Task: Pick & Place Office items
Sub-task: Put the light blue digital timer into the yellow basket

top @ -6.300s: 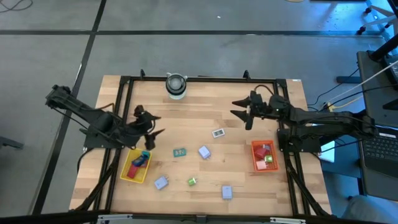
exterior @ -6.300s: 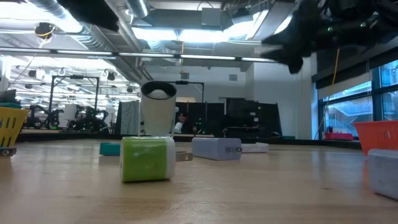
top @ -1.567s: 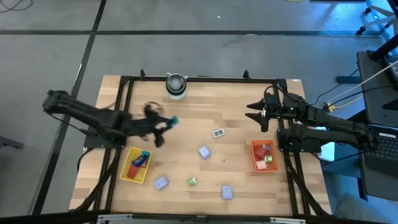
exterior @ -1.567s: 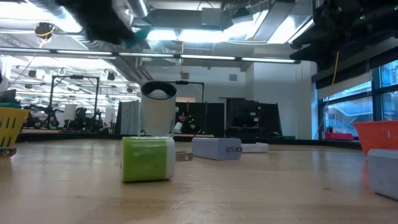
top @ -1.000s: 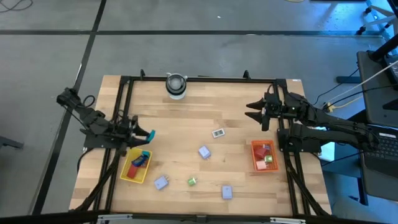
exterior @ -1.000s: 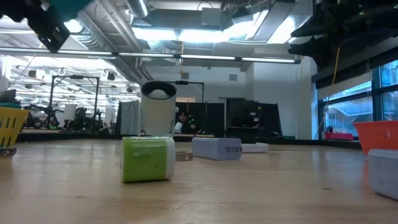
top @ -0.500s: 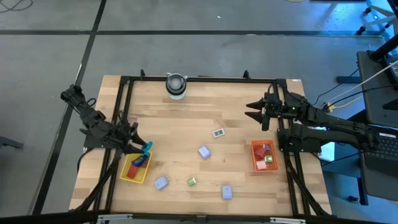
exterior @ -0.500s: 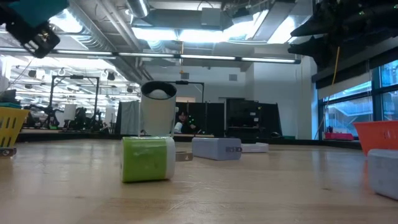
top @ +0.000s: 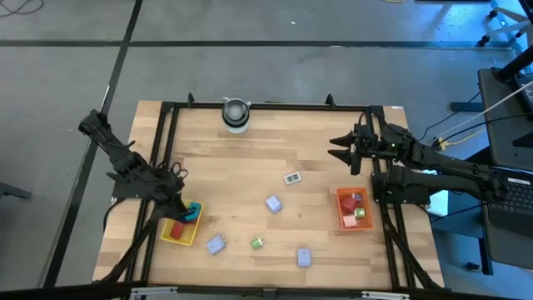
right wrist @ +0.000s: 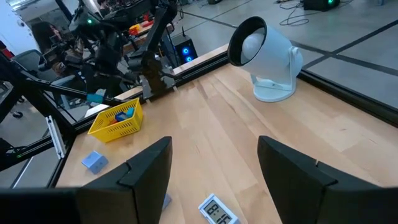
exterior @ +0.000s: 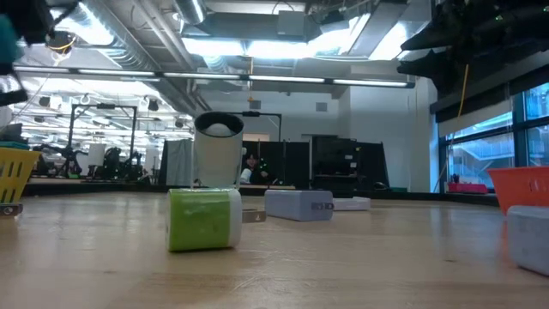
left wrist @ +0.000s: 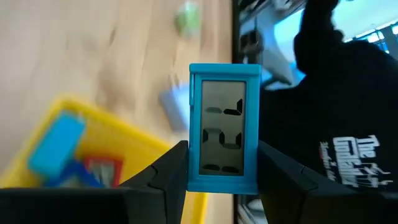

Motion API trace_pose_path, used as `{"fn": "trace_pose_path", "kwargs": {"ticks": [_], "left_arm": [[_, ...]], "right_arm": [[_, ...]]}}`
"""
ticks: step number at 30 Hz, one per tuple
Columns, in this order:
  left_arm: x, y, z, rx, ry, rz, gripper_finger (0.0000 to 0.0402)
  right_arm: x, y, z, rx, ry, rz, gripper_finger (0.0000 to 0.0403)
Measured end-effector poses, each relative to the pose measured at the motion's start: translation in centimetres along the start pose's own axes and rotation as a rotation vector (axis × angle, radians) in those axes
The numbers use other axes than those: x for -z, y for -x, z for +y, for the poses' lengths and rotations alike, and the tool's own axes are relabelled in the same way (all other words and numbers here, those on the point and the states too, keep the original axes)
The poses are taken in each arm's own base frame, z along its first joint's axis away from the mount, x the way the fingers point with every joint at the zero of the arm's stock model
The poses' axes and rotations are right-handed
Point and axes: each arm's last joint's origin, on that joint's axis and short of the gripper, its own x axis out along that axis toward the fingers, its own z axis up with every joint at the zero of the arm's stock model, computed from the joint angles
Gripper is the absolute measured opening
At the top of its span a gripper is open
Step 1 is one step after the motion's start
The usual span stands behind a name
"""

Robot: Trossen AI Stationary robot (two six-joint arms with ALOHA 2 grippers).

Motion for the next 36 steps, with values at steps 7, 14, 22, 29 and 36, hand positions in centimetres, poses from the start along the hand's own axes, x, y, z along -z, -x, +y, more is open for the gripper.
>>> {"fn": "trace_pose_path", "kwargs": {"ticks": [7,14,22,29,36], "left_arm": [[0.9,-0.6,0.9,-0.117,0.192,0.163,0.0151],[1.2,-1.5,1.5,-0.254,0.249,0.201,0.0151],[1.6,-2.7,2.6,-0.432,0.28,0.291,0.0151],[0.7,-2.9,2.2,-0.484,0.199,0.292,0.0151],[-0.4,-2.4,1.4,-0.529,0.166,0.278,0.0151]], "right_arm": [[0.0,0.0,0.0,0.0,0.0,0.0,0.024],[0.0,0.0,0.1,-0.022,0.016,0.008,0.024],[0.0,0.0,0.1,-0.024,0.047,0.009,0.024],[0.1,0.0,0.1,-0.023,0.068,0.013,0.024],[0.3,0.0,0.0,-0.015,0.064,0.037,0.024]]}}
